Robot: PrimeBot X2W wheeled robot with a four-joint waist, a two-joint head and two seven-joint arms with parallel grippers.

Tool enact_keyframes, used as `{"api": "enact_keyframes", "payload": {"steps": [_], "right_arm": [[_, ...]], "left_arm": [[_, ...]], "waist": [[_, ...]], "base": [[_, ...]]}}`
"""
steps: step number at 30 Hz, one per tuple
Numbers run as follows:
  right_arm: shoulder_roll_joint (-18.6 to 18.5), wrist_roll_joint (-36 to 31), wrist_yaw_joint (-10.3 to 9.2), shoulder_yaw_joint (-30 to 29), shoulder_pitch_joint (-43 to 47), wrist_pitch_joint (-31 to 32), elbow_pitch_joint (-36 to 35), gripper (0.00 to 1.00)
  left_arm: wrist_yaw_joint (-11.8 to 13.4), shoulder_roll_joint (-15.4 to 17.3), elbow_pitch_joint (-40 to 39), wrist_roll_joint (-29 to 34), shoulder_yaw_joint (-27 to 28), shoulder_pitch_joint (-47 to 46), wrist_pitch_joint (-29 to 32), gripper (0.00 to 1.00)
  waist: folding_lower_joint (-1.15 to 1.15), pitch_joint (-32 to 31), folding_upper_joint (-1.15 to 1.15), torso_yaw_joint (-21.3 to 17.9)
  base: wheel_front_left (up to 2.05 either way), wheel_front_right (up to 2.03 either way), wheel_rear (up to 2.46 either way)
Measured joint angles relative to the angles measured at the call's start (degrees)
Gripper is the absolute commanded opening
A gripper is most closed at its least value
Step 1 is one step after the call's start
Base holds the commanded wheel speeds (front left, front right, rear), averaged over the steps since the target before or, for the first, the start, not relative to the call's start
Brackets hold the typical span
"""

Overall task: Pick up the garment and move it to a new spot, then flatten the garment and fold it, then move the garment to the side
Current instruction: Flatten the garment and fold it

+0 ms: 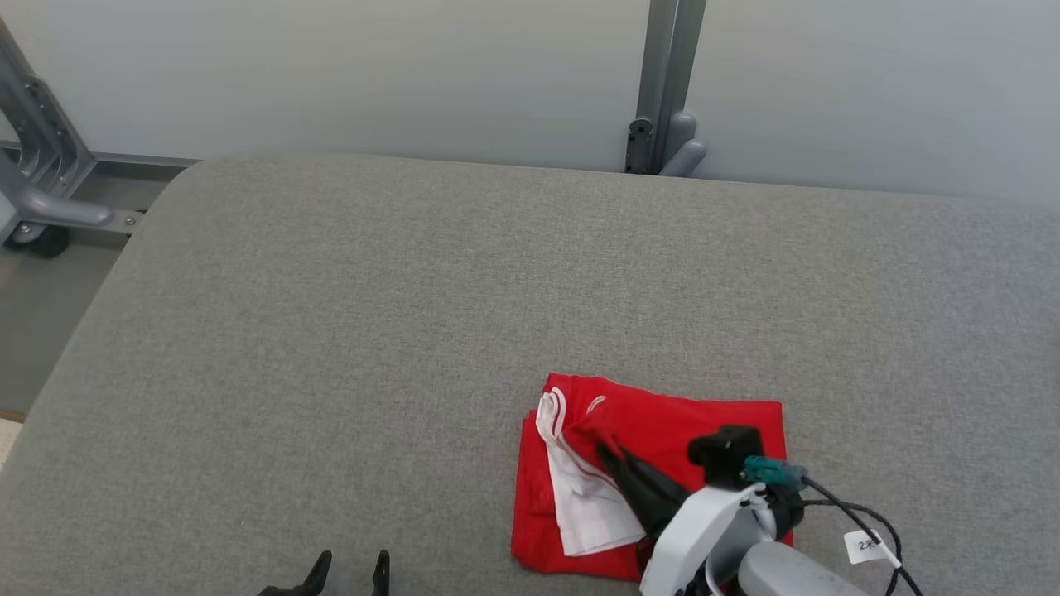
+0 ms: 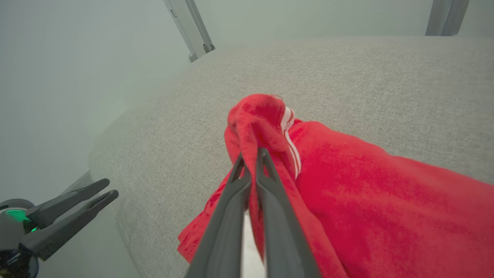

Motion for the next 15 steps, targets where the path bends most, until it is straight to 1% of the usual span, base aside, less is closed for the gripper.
{"api": "enact_keyframes", "payload": {"steps": [2,3,5,6,9,12,15], "right_arm": [[-0.3,1.7,0.0,3.5,0.1,1.5,-1.4,0.0],[-0.5,3.0,0.0,6.1,0.1,3.0,-2.2,1.0],[-0.9,6.0,0.0,10.3,0.5,4.5,-4.6,1.0],[-1.0,8.0,0.02,11.4,0.5,4.5,-5.8,1.0],[-3.1,10.4,0.02,13.0,-0.3,2.7,-7.7,1.0],[-4.7,10.6,0.01,11.4,-0.9,0.3,-7.0,1.0],[-5.5,7.7,0.01,5.4,-0.9,-1.0,-3.7,1.0]], "left_arm": [[0.0,0.0,-0.1,0.0,-0.1,0.0,0.0,1.0],[0.0,0.0,-0.1,0.0,-0.2,-0.1,0.0,1.0],[0.0,0.0,-0.1,-0.1,-0.1,-0.3,0.0,1.0],[0.0,0.0,-0.1,-0.1,-0.1,-0.5,0.0,1.0],[0.3,0.0,-0.4,0.0,0.8,-0.6,0.0,1.0],[0.6,0.0,-0.6,0.1,1.6,-0.4,0.0,1.0],[1.3,0.0,-1.2,0.3,2.8,0.2,0.0,1.0]], "waist": [[0.0,0.0,0.0,-0.5],[0.0,0.0,0.0,-0.7],[0.0,0.0,0.0,-1.2],[0.0,0.0,0.0,-1.5],[0.0,-0.3,0.0,-2.3],[0.0,-0.7,0.0,-3.4],[0.0,-1.3,0.0,-4.7]], "base": [[0.0,0.0,0.0],[0.0,0.0,0.0],[0.0,0.0,0.0],[0.0,0.0,0.0],[0.0,0.0,0.0],[0.0,0.0,0.0],[0.0,0.0,0.0]]}}
